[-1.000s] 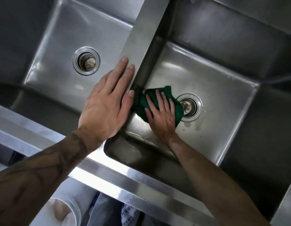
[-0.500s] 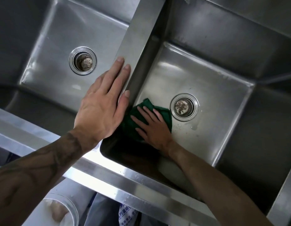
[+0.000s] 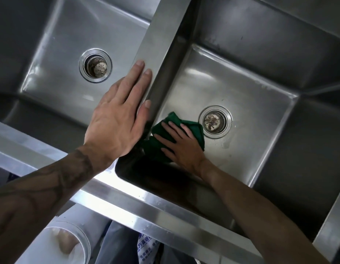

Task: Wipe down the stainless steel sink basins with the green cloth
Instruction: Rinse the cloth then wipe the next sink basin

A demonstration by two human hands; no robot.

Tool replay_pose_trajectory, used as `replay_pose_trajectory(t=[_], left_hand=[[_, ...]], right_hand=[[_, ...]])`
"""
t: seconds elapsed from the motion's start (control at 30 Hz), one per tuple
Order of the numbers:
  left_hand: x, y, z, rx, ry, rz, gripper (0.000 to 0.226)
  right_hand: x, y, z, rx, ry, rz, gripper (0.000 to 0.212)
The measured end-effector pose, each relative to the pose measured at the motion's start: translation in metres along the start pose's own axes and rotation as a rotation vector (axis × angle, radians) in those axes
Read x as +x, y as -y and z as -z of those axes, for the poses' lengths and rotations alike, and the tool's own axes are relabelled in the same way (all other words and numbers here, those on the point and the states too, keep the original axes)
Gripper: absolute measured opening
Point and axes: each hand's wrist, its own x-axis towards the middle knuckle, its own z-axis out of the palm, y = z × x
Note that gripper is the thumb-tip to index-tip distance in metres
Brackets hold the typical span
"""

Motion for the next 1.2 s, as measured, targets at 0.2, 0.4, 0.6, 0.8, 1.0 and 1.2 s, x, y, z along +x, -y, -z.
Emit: replay_pose_trajectory(t=[0.2, 0.4, 0.6, 0.8, 1.0, 1.2], left_hand=[[0.001, 0.002, -0.002, 0.000, 0.002, -0.005, 0.058], [0.000, 0.001, -0.002, -0.002, 0.004, -0.006, 0.058], [0.000, 0.002, -0.003, 0.005, -0.005, -0.008, 0.059], [0.000, 0.003, -0.004, -0.027, -0.013, 0.007, 0.059], [-0.002, 0.001, -0.003, 0.094, -0.018, -0.013, 0.060], [-0.005, 0.002, -0.003, 0.154, -0.014, -0.099, 0.062]], right_hand=[[-0.089, -0.053, 0.006, -0.059, 0.053, 0.065, 0.052], [-0.036, -0.016, 0.003, -0.009, -0.023, -0.004, 0.049], [-0.058, -0.029, 0.002, -0.013, 0.033, 0.043, 0.051], [-0.109, -0.051, 0.010, -0.068, 0.071, 0.003, 0.052], [-0.017, -0.006, 0.000, -0.008, 0.004, -0.060, 0.051], [-0.119, -0.050, 0.013, -0.110, 0.115, -0.057, 0.055]])
